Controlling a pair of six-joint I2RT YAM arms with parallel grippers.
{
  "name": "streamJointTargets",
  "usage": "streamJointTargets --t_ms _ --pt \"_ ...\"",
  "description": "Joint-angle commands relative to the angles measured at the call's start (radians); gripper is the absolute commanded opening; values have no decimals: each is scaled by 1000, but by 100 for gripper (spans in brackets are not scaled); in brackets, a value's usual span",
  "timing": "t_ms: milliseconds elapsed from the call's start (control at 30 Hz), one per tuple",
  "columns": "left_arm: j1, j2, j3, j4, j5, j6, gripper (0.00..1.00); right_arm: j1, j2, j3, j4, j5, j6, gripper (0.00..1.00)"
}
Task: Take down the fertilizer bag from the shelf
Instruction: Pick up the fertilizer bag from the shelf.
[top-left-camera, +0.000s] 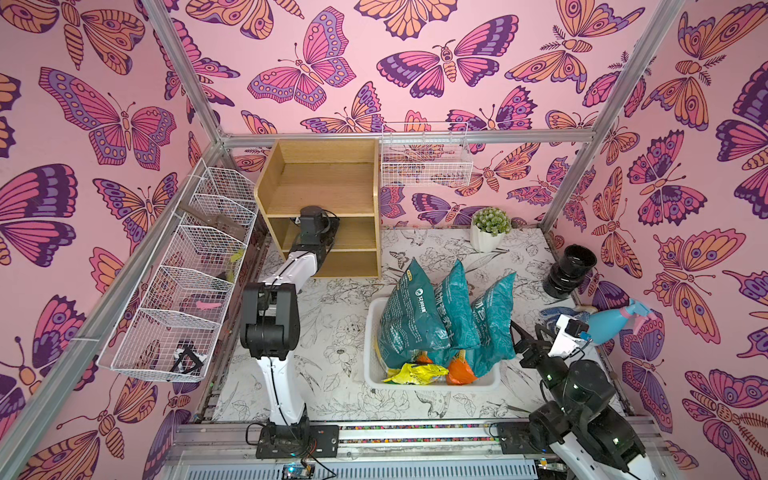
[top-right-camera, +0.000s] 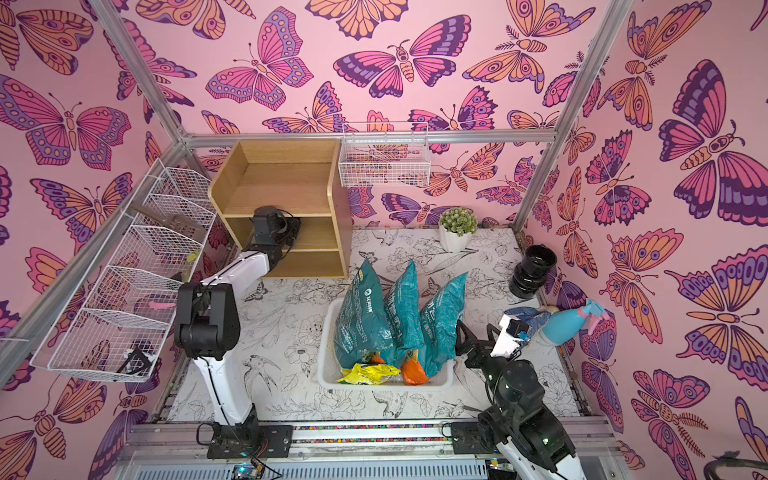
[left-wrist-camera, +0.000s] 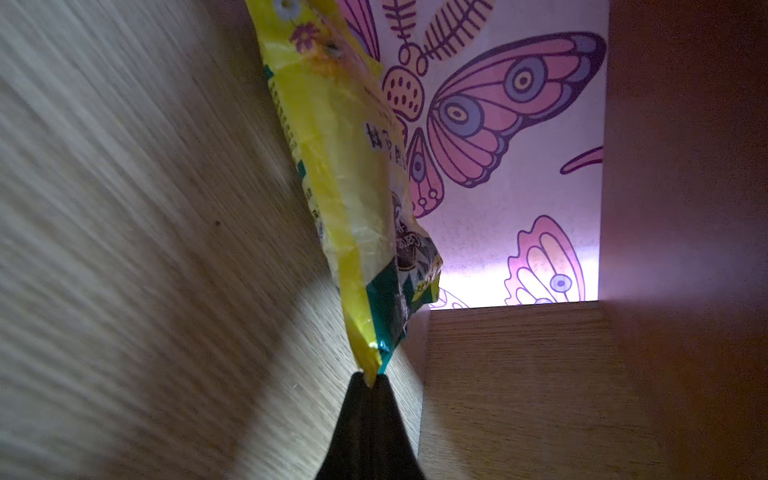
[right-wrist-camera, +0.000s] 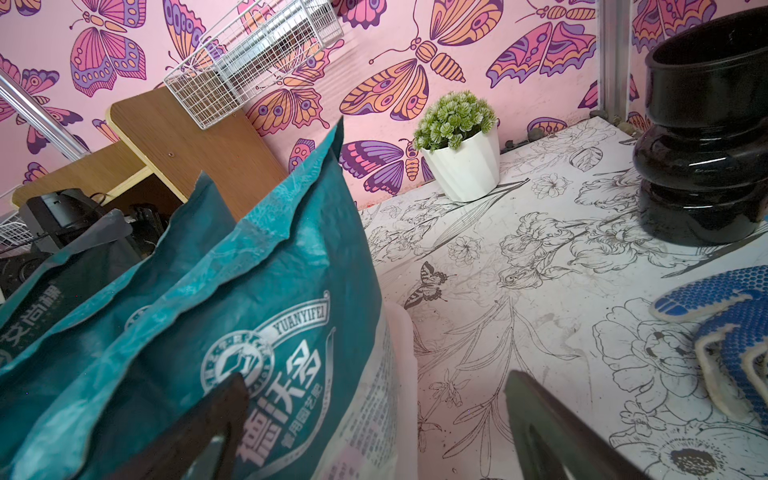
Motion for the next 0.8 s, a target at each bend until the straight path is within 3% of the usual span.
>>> streamJointTargets --t_ms 0,133,333,500,767 --pt "18 18 -25 -116 11 17 0 6 3 -7 14 -5 -19 99" --pt "15 -96 -99 -128 18 19 0 6 3 -7 16 -7 -19 99" --pt "-6 -381 -253 -152 -50 38 0 7 4 -4 10 -7 -17 99" --pt "-69 -617 -348 -223 -144 67 1 6 2 -2 6 -2 -17 99" --pt "-189 -998 -479 -299 -196 36 1 6 3 0 6 -6 -14 99"
